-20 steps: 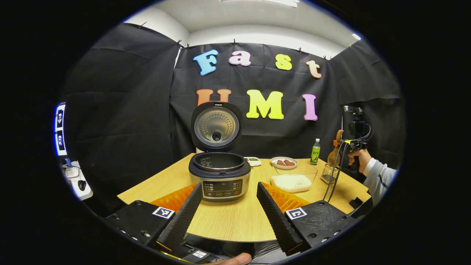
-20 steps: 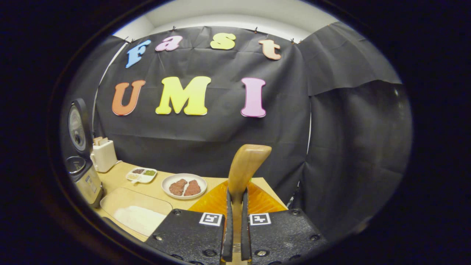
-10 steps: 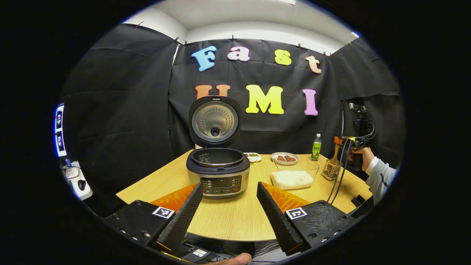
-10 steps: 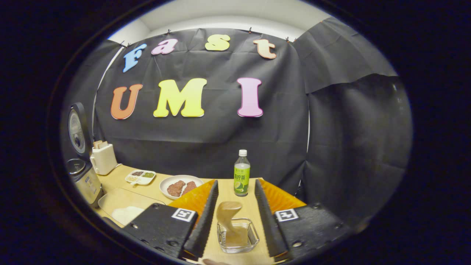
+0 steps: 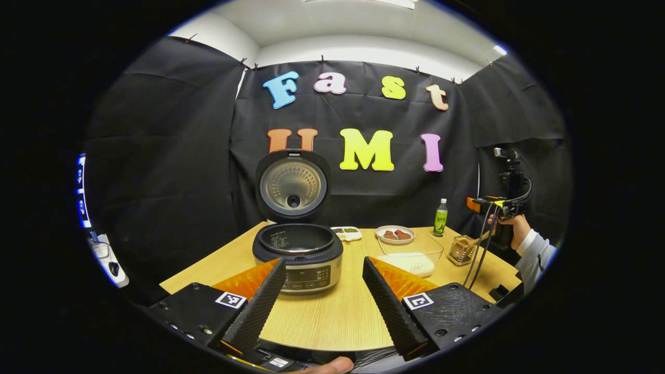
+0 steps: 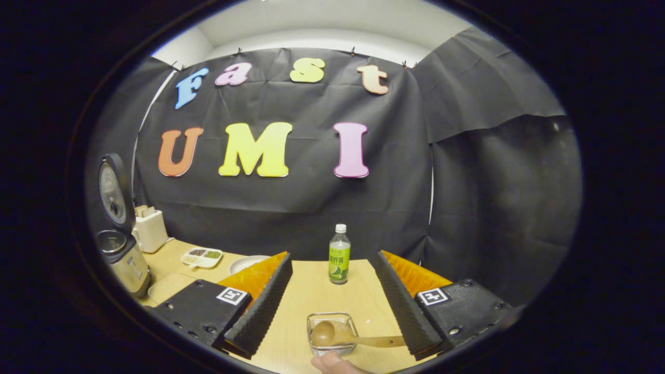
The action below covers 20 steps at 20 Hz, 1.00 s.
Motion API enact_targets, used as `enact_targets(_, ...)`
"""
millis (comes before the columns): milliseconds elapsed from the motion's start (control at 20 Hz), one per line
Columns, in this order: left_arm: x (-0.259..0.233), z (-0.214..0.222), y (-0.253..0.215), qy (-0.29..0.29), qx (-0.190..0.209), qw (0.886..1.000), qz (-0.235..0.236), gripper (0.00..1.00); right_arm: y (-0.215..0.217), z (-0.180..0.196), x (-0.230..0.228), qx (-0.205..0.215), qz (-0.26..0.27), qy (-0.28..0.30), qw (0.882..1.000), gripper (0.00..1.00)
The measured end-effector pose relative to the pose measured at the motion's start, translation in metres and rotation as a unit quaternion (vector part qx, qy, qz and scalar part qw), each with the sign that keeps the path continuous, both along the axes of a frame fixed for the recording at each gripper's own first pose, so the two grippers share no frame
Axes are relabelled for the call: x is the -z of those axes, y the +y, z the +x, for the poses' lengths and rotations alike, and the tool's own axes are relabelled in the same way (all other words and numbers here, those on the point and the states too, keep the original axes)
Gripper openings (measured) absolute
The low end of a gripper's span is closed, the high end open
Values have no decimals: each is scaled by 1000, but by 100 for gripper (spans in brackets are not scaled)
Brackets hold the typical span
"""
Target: Close the left gripper, press the button to open the rice cooker; take a wooden spoon from the chopstick holder with the right hand, scoop a spoonful of rice and pour it into the rice cooker, then put the wooden spoon back into the chopstick holder.
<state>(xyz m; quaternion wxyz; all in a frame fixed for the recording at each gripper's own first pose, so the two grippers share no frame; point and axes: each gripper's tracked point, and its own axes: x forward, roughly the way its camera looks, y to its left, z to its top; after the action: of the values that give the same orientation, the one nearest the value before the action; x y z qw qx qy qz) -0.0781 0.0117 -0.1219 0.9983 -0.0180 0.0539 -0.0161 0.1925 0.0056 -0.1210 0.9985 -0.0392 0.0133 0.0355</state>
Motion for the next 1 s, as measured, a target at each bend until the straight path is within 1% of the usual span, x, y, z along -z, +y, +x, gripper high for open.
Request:
enact_targets(100, -15, 14, -1, -1, 10, 1000, 2, 94, 3, -13, -10, -1, 8, -2, 1000, 100)
enact_targets(150, -22, 21, 1, -6, 9, 1000, 7, 95, 2, -21, -15, 6, 13, -5, 1000, 100)
enact_targets(200, -31, 27, 11, -11, 0, 1000, 12, 94, 1, -29, -22, 9, 16, -10, 1000, 100)
enact_targets(350, -54, 54, 34, -26, -24, 999, 17, 95, 9, -61, -39, 0, 20, -21, 1000, 100)
enact_targets(450, -68, 70, 44, -27, -34, 999, 24, 95, 12, -85, -47, -13, 28, -31, 999, 100)
enact_targets(550, -87, 86, 59, -34, -54, 997, 35, 95, 18, -107, -54, -21, 28, -41, 999, 100)
enact_targets(650, -99, 100, 67, -32, -60, 997, 29, 95, 19, -125, -60, -23, 28, -50, 998, 100)
enact_targets(800, -125, 127, 71, -55, -57, 997, 13, 95, 14, -146, -66, -12, 21, -58, 998, 100)
enact_targets(900, -134, 152, 78, -62, -63, 996, 19, 95, 14, -153, -67, -11, 26, -61, 998, 100)
enact_targets(1000, -143, 180, 82, -66, -65, 995, 25, 95, 20, -161, -60, -22, 35, -53, 998, 100)
